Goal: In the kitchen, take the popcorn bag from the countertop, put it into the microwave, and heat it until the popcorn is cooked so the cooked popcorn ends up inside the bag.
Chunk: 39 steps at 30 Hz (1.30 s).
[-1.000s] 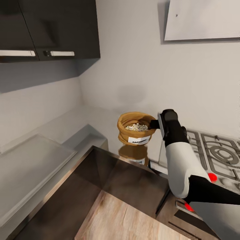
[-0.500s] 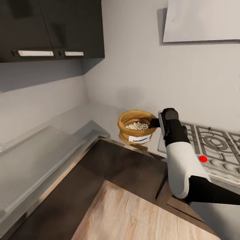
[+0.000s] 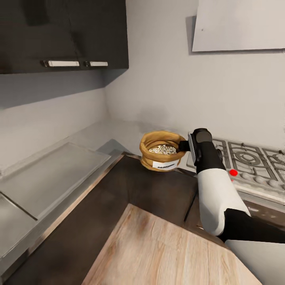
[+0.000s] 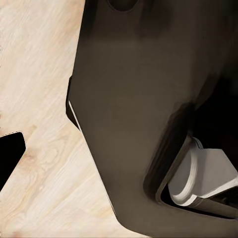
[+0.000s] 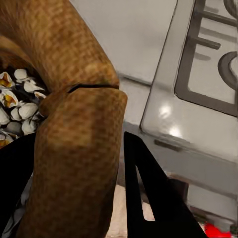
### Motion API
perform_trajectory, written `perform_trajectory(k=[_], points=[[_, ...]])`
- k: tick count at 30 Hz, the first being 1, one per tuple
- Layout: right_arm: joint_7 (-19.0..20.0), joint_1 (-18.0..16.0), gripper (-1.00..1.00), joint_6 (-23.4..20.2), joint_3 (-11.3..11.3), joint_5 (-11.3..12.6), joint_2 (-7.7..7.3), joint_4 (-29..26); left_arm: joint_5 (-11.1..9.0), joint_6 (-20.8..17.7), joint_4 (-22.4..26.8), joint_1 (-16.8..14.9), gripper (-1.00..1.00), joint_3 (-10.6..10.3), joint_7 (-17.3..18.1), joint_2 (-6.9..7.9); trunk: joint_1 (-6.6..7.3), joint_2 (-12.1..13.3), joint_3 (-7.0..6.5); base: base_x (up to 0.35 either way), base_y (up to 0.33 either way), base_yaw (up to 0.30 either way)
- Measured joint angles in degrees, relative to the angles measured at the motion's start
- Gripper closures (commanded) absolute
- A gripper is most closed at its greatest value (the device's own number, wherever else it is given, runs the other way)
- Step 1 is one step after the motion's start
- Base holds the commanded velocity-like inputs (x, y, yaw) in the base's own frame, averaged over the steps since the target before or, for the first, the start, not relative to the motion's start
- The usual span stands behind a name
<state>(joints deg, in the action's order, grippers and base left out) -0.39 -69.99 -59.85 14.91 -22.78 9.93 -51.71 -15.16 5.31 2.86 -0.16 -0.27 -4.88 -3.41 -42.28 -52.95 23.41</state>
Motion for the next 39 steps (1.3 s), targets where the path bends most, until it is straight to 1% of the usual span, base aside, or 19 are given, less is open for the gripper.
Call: perform_trajectory(k=[8, 13, 15, 25, 30, 35, 39], points=[[0.3, 0.0, 1.0, 0.0, 0.1, 0.5, 0.0, 0.0, 0.0, 0.0, 0.0, 0.0, -1.0, 0.0, 0.0, 0.0, 0.0, 0.0, 0.0, -0.316, 0.087, 0.0], [0.3, 0.0, 1.0, 0.0, 0.2, 0.4, 0.0, 0.3, -0.7, 2.0, -0.2, 0.0, -1.0, 0.1, 0.0, 0.08, 0.0, 0.0, 0.0, -0.318, 0.088, 0.0], [0.3, 0.0, 1.0, 0.0, 0.2, 0.4, 0.0, 0.5, -0.8, 2.2, -0.3, 0.0, -1.0, 0.1, 0.0, 0.08, 0.0, 0.0, 0.0, -0.323, 0.088, 0.0], [0.1, 0.0, 1.0, 0.0, 0.3, 0.5, 0.0, 1.1, -0.8, 2.2, -0.5, 0.0, -1.0, 0.1, -0.1, 0.0, 0.0, 0.0, 0.0, -0.331, 0.092, 0.0], [-0.1, 0.0, 1.0, 0.0, 0.3, 0.3, 0.0, 4.4, -0.9, 2.2, -0.5, 0.0, -1.0, 0.1, -0.1, 0.0, 0.0, 0.0, 0.0, -0.334, 0.094, 0.0], [-0.3, 0.0, 1.0, 0.0, 0.3, 0.3, -0.04, 5.6, -0.8, 2.3, -0.5, 0.0, -1.0, 0.1, -0.2, 0.0, 0.0, 0.0, 0.0, -0.334, 0.094, 0.0], [-0.4, 0.0, 1.0, 0.0, 0.2, 0.1, -0.31, 8.7, -0.9, 2.3, -0.5, 0.0, -1.0, 0.2, -0.2, 0.0, 0.0, 0.0, 0.0, -0.334, 0.09, 0.0]])
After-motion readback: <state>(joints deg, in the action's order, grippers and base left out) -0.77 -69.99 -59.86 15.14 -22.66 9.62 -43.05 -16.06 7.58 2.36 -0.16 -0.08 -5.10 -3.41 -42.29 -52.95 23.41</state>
